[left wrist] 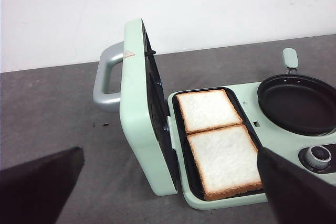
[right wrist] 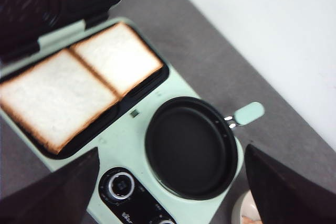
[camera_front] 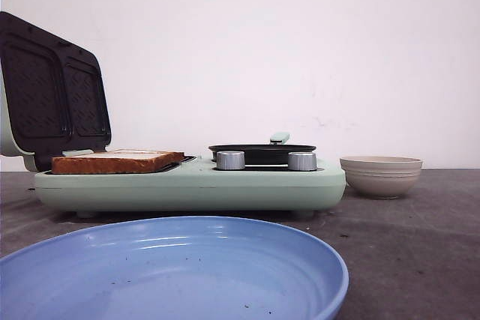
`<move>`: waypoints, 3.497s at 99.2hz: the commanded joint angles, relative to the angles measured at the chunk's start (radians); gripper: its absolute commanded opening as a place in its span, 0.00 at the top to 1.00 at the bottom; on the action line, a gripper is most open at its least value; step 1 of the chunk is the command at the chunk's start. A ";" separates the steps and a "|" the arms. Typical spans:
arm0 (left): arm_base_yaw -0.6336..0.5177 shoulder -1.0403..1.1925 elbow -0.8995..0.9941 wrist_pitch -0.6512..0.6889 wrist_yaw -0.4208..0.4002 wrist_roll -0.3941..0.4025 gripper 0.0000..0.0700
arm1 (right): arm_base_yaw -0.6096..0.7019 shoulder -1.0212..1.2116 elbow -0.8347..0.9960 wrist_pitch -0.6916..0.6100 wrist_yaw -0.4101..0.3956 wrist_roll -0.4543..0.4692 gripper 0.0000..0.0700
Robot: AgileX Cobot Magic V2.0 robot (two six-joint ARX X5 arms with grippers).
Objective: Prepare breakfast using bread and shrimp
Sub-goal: 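Raise the right gripper away from the sandwich maker, then move the left gripper to the sandwich maker lid handle and grasp it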
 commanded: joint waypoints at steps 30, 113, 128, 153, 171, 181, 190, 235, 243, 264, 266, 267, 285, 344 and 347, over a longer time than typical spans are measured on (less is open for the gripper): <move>-0.003 0.003 0.010 0.012 -0.003 0.008 0.00 | -0.080 -0.142 0.027 -0.081 -0.088 0.068 0.21; -0.003 0.003 0.010 0.010 -0.002 -0.033 0.00 | -0.202 -0.979 -0.949 0.167 -0.089 0.330 0.23; -0.003 0.003 0.010 0.004 -0.002 -0.033 0.00 | -0.202 -1.114 -1.071 0.161 -0.092 0.412 0.23; -0.003 0.003 0.010 0.001 -0.002 -0.048 0.00 | -0.202 -1.211 -1.167 0.129 -0.141 0.479 0.23; -0.003 0.003 0.010 -0.001 -0.001 -0.136 0.00 | -0.201 -1.211 -1.167 0.124 -0.158 0.479 0.23; -0.003 0.004 0.010 -0.005 0.001 -0.194 0.00 | -0.201 -1.210 -1.167 0.124 -0.158 0.479 0.23; -0.003 0.004 0.010 -0.005 0.001 -0.246 0.00 | -0.201 -1.210 -1.167 0.124 -0.158 0.479 0.23; 0.031 0.040 0.010 0.078 0.005 -0.551 0.00 | -0.201 -1.210 -1.167 0.124 -0.158 0.475 0.23; 0.051 0.048 0.010 0.104 0.035 -0.588 0.06 | -0.201 -1.210 -1.167 0.124 -0.159 0.475 0.23; 0.119 0.068 0.010 0.161 0.119 -0.717 0.31 | -0.201 -1.210 -1.167 0.124 -0.159 0.475 0.23; 0.127 0.071 0.010 0.165 0.127 -0.724 0.34 | -0.201 -1.210 -1.167 0.124 -0.159 0.475 0.23; 0.132 0.071 0.010 0.167 0.130 -0.728 0.35 | -0.201 -1.210 -1.167 0.123 -0.159 0.475 0.23; 0.225 0.089 0.010 0.190 0.203 -0.816 0.37 | -0.201 -1.210 -1.167 0.124 -0.159 0.475 0.23; 0.571 0.288 0.010 0.363 0.600 -1.096 0.56 | -0.201 -1.207 -1.167 0.124 -0.159 0.475 0.23; 0.581 0.301 0.010 0.368 0.611 -1.099 0.56 | -0.201 -1.207 -1.167 0.124 -0.158 0.475 0.23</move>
